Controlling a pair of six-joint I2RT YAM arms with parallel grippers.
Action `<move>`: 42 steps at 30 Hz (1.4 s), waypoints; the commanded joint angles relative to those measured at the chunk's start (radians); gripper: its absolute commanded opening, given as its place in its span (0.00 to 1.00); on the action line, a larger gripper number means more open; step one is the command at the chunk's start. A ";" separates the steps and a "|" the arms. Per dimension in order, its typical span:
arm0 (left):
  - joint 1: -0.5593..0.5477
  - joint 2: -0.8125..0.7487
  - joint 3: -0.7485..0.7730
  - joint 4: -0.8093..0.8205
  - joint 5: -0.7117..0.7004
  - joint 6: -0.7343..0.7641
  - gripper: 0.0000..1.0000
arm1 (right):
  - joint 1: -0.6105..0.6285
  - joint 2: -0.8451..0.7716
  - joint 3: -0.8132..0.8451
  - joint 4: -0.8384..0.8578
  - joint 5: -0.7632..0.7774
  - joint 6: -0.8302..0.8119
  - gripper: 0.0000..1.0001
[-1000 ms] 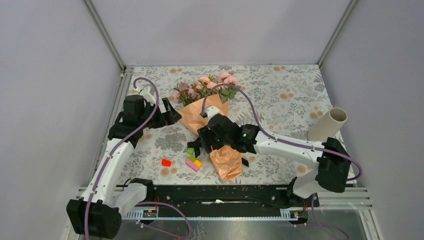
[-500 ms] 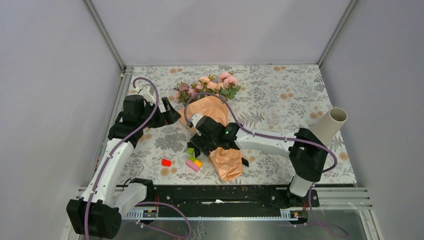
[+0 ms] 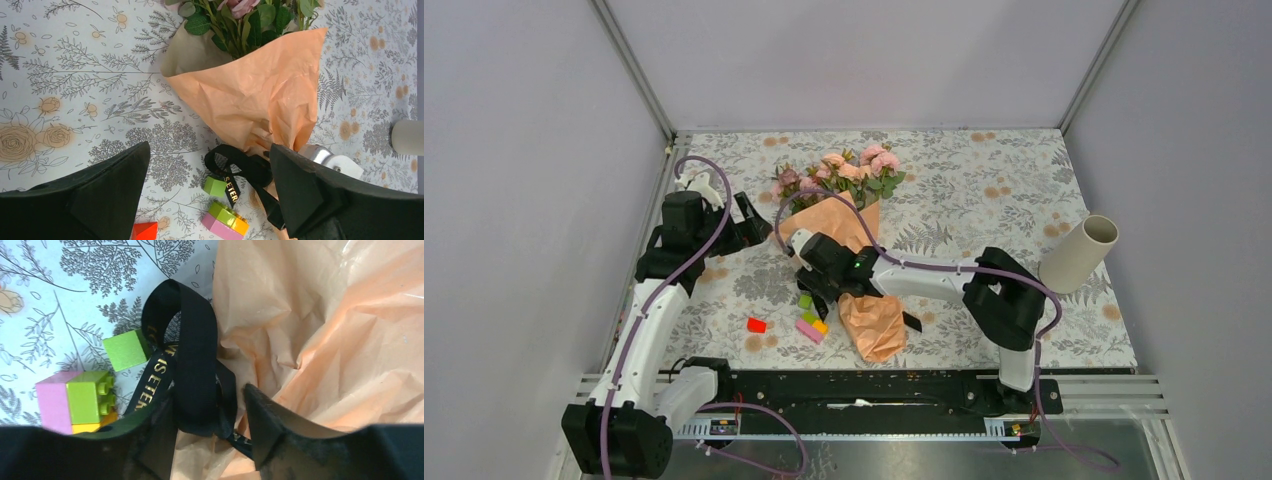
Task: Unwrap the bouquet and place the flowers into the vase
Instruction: Untie the ribbon from the wrapping paper.
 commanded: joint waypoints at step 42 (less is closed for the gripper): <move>-0.170 -0.044 -0.099 0.224 0.156 -0.042 0.97 | 0.007 -0.445 -0.455 0.397 0.335 0.670 0.11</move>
